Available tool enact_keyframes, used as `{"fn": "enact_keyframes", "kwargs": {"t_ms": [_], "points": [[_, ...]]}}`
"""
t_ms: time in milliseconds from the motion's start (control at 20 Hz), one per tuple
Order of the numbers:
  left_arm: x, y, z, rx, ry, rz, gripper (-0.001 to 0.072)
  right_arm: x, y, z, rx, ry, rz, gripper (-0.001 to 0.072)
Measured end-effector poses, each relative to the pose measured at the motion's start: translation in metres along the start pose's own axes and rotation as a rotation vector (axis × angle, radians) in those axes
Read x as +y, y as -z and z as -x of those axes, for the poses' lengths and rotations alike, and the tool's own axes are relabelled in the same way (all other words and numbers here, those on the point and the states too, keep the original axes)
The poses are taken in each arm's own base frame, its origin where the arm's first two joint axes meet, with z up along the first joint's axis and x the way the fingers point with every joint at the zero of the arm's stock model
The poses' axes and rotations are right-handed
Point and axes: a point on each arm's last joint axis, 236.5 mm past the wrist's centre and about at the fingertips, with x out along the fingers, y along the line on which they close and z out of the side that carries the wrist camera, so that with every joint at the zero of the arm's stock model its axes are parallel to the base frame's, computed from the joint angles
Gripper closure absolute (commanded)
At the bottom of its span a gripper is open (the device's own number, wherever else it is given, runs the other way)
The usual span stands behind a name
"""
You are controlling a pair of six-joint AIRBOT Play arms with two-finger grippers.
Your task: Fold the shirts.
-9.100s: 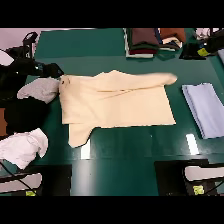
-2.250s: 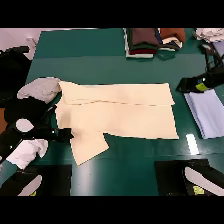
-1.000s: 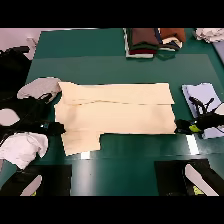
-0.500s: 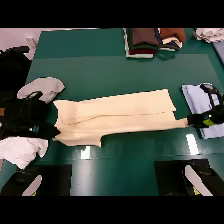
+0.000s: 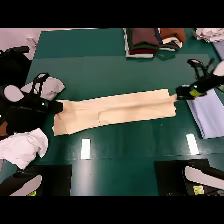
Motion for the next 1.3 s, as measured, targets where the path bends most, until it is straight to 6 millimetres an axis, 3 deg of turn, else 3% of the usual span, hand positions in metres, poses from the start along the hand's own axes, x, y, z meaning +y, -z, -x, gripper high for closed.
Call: {"fn": "enact_keyframes", "kwargs": {"t_ms": [50,100,150,200,250,300,400,450,550,800,900,1000,1050,1100,1150,1250,1300], "points": [[0.003,-0.007,-0.003,-0.014,-0.005,0.005,0.0671,0.004,-0.011,-0.005,-0.004,-0.016,-0.002,0.0694],[0.006,-0.012,-0.006,-0.025,-0.011,0.008,0.0430,0.008,-0.022,-0.010,-0.007,-0.037,-0.008,0.0625],[0.009,-0.018,-0.007,-0.037,-0.018,0.007,0.0205,0.012,-0.031,-0.013,-0.014,-0.053,-0.012,0.0379],[0.011,-0.021,-0.007,-0.042,-0.022,0.009,0.0196,0.016,-0.041,-0.016,-0.021,-0.071,-0.015,0.0289],[0.010,-0.027,-0.006,-0.055,-0.018,0.013,0.0196,0.020,-0.048,-0.018,-0.026,-0.090,-0.015,0.0254],[0.007,-0.031,-0.004,-0.065,-0.011,0.015,0.0279,0.025,-0.055,-0.018,-0.034,-0.115,-0.012,0.0255],[0.005,-0.039,0.003,-0.074,-0.005,0.015,0.0644,0.027,-0.059,-0.017,-0.032,-0.153,-0.009,0.0252],[0.003,-0.041,0.006,-0.077,-0.001,0.015,0.0682,0.024,-0.058,-0.017,-0.027,-0.170,-0.015,0.0247],[-0.002,-0.044,0.010,-0.075,0.013,0.015,0.0683,0.011,-0.047,-0.020,0.012,-0.209,-0.042,0.0124],[-0.033,-0.046,0.011,-0.076,0.083,-0.007,0.0683,-0.034,-0.001,-0.049,0.113,-0.314,-0.213,0.0136],[-0.055,-0.049,0.007,-0.086,0.124,-0.024,0.0683,-0.039,0.013,-0.065,0.144,-0.371,-0.272,0.0138],[-0.077,-0.049,0.000,-0.089,0.160,-0.040,0.0684,-0.029,0.018,-0.078,0.157,-0.443,-0.311,0.0173],[-0.088,-0.049,-0.004,-0.088,0.174,-0.047,0.0684,-0.022,0.019,-0.084,0.163,-0.476,-0.319,0.0211],[-0.099,-0.047,-0.010,-0.080,0.191,-0.056,0.0684,-0.014,0.018,-0.089,0.166,-0.500,-0.318,0.0308],[-0.110,-0.045,-0.017,-0.071,0.208,-0.063,0.0684,-0.006,0.015,-0.094,0.159,-0.509,-0.307,0.0477],[-0.131,-0.041,-0.033,-0.054,0.239,-0.070,0.0684,0.006,0.010,-0.104,0.143,-0.507,-0.269,0.0697],[-0.141,-0.040,-0.041,-0.049,0.255,-0.071,0.0684,0.011,0.005,-0.104,0.128,-0.503,-0.244,0.0696]]}}
